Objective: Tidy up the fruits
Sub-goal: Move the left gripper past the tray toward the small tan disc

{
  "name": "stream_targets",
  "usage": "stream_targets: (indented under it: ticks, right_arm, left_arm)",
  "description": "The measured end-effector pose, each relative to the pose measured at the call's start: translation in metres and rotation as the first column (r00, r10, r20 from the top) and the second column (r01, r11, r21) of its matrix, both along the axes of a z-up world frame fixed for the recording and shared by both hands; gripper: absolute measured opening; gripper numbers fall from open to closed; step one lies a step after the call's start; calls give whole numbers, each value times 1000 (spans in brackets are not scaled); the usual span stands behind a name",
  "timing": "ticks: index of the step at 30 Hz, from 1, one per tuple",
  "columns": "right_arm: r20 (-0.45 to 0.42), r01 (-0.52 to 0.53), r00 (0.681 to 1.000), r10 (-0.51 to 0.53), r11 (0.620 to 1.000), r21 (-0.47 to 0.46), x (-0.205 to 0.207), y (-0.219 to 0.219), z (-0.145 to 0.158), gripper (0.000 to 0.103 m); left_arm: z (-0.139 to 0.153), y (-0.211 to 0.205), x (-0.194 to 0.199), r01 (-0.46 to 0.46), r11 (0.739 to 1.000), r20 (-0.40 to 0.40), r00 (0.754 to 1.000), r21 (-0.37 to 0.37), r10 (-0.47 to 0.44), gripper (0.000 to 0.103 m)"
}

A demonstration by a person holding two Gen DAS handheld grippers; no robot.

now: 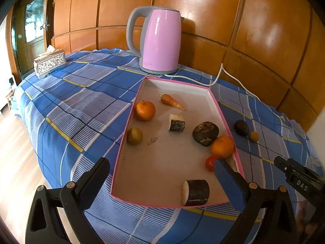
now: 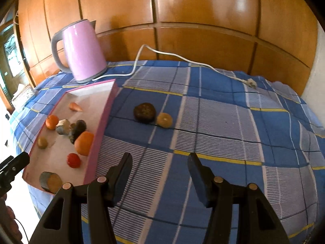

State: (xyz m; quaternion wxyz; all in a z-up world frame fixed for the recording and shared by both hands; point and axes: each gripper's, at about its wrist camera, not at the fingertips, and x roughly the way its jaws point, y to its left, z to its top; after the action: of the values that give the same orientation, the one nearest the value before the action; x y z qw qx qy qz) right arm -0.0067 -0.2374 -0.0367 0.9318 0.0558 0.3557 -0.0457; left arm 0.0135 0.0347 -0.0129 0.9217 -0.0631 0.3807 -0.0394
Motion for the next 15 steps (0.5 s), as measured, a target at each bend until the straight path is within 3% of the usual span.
stream_targets:
  ticks: [8,10,15]
  right_arm:
    - [1,58,998,-58,997,-47,-7,-9,-5,58]
    - [3,73,997,-73,995,-61,-7,-11,-5,64]
    - [7,128,992,-127,990,-67,-9,-26,-6,65]
  left_arm:
    - [0,-8,-3,41,999,5,999,7,-41,103]
    - [0,-10,-4,51,999,12,999,5,-51,103]
    - [3,-13,-6,73,997,33,997,-17,-72,103]
